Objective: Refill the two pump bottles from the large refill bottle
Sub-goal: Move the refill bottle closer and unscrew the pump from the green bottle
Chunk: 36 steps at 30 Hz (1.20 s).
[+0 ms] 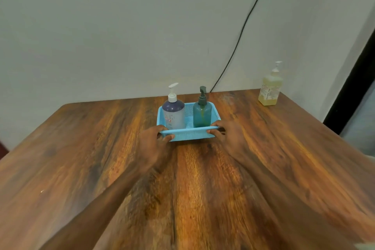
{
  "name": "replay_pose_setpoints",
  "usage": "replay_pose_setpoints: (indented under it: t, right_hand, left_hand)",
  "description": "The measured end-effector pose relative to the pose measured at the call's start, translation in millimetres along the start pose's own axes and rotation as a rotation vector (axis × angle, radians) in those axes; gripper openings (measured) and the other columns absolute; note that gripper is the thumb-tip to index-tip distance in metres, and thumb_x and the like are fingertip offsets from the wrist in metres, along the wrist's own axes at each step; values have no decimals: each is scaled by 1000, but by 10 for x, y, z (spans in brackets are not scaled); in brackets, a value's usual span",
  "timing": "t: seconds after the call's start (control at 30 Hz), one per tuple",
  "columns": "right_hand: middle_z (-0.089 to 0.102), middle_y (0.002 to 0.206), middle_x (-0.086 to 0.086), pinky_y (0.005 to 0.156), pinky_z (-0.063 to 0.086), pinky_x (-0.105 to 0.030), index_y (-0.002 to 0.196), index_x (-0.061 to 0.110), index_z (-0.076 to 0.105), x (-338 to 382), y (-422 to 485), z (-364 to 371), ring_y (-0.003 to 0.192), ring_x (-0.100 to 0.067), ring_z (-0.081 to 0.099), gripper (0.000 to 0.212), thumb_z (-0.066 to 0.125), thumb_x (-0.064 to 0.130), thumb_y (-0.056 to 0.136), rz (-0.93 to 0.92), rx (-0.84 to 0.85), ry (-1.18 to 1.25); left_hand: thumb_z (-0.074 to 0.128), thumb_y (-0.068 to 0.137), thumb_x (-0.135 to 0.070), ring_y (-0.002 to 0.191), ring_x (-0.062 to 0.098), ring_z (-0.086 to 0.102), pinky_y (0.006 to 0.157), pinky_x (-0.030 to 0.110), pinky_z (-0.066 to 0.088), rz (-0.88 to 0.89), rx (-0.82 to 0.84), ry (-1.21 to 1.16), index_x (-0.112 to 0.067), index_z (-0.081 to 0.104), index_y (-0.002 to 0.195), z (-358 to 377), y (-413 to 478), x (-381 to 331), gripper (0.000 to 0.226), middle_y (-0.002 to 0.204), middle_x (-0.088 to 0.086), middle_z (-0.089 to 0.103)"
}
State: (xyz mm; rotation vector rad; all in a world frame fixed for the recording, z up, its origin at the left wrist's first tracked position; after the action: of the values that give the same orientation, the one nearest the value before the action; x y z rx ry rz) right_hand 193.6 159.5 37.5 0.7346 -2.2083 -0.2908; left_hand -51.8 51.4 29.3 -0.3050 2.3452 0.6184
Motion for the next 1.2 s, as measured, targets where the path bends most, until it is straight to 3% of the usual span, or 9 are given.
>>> replay_pose_setpoints:
  t: [0.23, 0.43, 0.63, 0.77, 0.87, 0.93, 1.03, 1.1, 1.2]
  right_hand:
    - [73, 93, 5, 69, 46, -8, 105, 17, 77, 182, -592, -183, 82, -2, 64, 18, 72, 28, 93, -51, -34, 30]
    - [71, 92, 7, 70, 45, -11, 102, 19, 77, 178, -886, -119, 85, -1, 64, 14, 70, 28, 95, -14, 10, 57]
    - [69, 86, 11, 67, 40, -7, 98, 18, 77, 119, -996, 9, 78, 5, 61, 10, 72, 25, 93, 26, 38, 60]
    - [68, 85, 13, 66, 41, -9, 100, 20, 77, 125, -1014, 12, 78, 5, 61, 10, 72, 26, 94, 5, 24, 62]
    - [73, 108, 5, 78, 51, -18, 117, 19, 73, 90, -1049, 6, 91, -2, 65, 24, 72, 25, 94, 11, 16, 89]
    - [66, 134, 0, 94, 56, -25, 135, 20, 64, 61, -1098, -43, 112, -9, 65, 43, 73, 26, 94, 23, 7, 133]
    - [55, 149, 4, 95, 53, -15, 148, 27, 51, 37, -1182, -156, 128, -10, 59, 58, 72, 30, 94, 4, -19, 162]
    - [56, 146, 5, 81, 47, -1, 150, 26, 48, -32, -1232, -239, 123, -6, 60, 63, 73, 30, 93, 79, -59, 184]
    - [65, 137, 1, 79, 46, 1, 145, 22, 53, -150, -1283, -371, 116, -6, 64, 59, 75, 32, 92, 170, -154, 203]
  left_hand:
    - [78, 90, -35, 79, -10, 61, 63, 2, 50, 58, -18, 13, -18, 74, 119, -172, -583, -139, 34, 114, 0, 76]
    - [78, 90, -35, 92, 6, 69, 77, 34, 64, 57, -29, 16, -19, 77, 116, -189, -924, -107, 30, 109, -1, 77]
    - [76, 91, -36, 89, 1, 63, 72, 7, 48, -14, 40, 71, -16, 73, 122, -54, -1029, -20, 37, 119, 2, 75]
    - [73, 93, -37, 88, 6, 65, 77, 17, 55, -55, 26, 54, -16, 67, 130, -22, -1068, -15, 43, 124, 6, 73]
    - [67, 94, -48, 109, 16, 67, 96, 36, 58, -56, 16, 87, -23, 54, 140, -6, -1171, -11, 54, 138, 6, 65]
    - [69, 95, -44, 139, 25, 51, 112, 48, 46, -53, -48, 166, -24, 38, 152, -27, -1296, -68, 68, 161, 4, 41]
    - [71, 95, -36, 151, 17, 29, 116, 39, 34, -3, -152, 195, -22, 29, 157, -43, -1526, -334, 77, 169, -1, 20]
    - [71, 95, -33, 145, 8, 27, 109, 31, 33, 59, -164, 176, -24, 35, 154, 36, -1625, -567, 69, 167, -3, 21]
    - [70, 95, -30, 146, 11, 32, 112, 29, 33, 223, -125, 165, -24, 45, 146, 259, -1623, -975, 58, 161, -4, 32]
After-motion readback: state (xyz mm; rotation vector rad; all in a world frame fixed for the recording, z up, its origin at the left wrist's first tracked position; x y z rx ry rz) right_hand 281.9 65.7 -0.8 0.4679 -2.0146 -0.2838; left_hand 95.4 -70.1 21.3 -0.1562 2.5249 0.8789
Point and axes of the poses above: each hand's wrist, its own y-axis towards the middle knuckle, its own z-axis out of the palm, x = y × z, the point moved 6 cm from there along y, towards the middle knuckle
